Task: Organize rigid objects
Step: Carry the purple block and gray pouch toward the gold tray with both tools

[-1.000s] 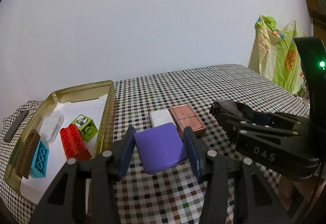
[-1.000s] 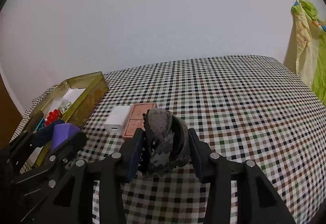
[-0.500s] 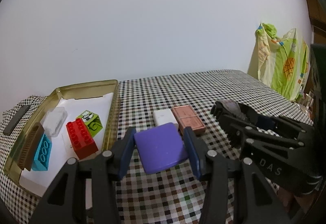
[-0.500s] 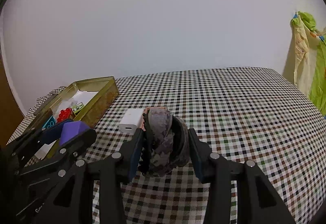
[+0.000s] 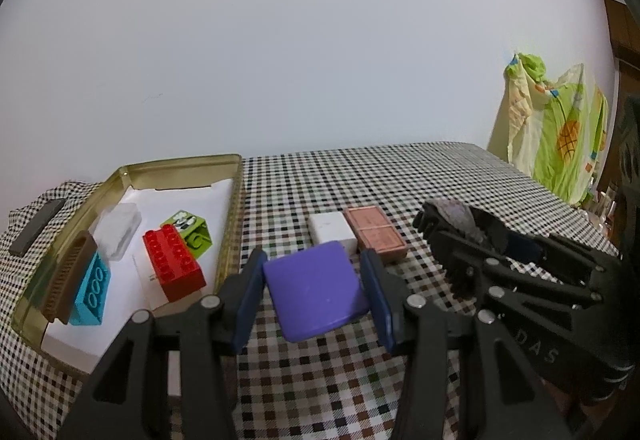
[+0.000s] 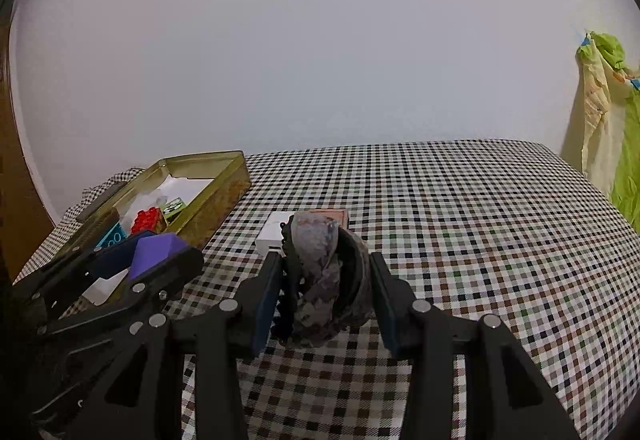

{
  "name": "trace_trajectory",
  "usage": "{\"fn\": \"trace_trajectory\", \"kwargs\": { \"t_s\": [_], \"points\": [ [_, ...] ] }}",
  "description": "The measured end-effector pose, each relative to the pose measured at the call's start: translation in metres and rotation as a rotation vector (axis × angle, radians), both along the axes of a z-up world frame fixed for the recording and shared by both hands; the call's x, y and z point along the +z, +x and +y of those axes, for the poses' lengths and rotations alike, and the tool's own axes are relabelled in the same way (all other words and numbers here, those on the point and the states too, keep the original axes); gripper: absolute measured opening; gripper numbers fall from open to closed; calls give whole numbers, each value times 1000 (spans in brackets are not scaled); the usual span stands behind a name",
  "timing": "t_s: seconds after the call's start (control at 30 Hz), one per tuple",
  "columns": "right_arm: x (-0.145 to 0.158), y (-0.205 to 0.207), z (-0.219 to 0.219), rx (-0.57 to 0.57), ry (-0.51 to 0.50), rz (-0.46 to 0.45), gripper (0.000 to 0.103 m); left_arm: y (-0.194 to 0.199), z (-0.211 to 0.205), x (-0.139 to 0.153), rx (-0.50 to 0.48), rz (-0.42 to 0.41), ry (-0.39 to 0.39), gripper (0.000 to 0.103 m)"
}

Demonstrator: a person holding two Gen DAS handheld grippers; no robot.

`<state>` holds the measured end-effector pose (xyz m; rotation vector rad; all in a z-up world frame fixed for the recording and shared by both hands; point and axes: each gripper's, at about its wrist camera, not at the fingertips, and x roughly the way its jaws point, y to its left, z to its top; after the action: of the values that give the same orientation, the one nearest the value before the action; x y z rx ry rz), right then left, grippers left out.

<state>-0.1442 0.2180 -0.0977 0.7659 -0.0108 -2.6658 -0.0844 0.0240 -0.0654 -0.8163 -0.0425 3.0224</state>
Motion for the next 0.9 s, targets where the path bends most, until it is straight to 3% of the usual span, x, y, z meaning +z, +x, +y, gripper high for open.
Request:
{"fn": "trace_trajectory", "kwargs": {
  "t_s": [0.9],
  "points": [
    [2, 19, -19, 46, -17, 40, 46, 21, -16, 5, 79, 49, -10, 48]
  ]
}}
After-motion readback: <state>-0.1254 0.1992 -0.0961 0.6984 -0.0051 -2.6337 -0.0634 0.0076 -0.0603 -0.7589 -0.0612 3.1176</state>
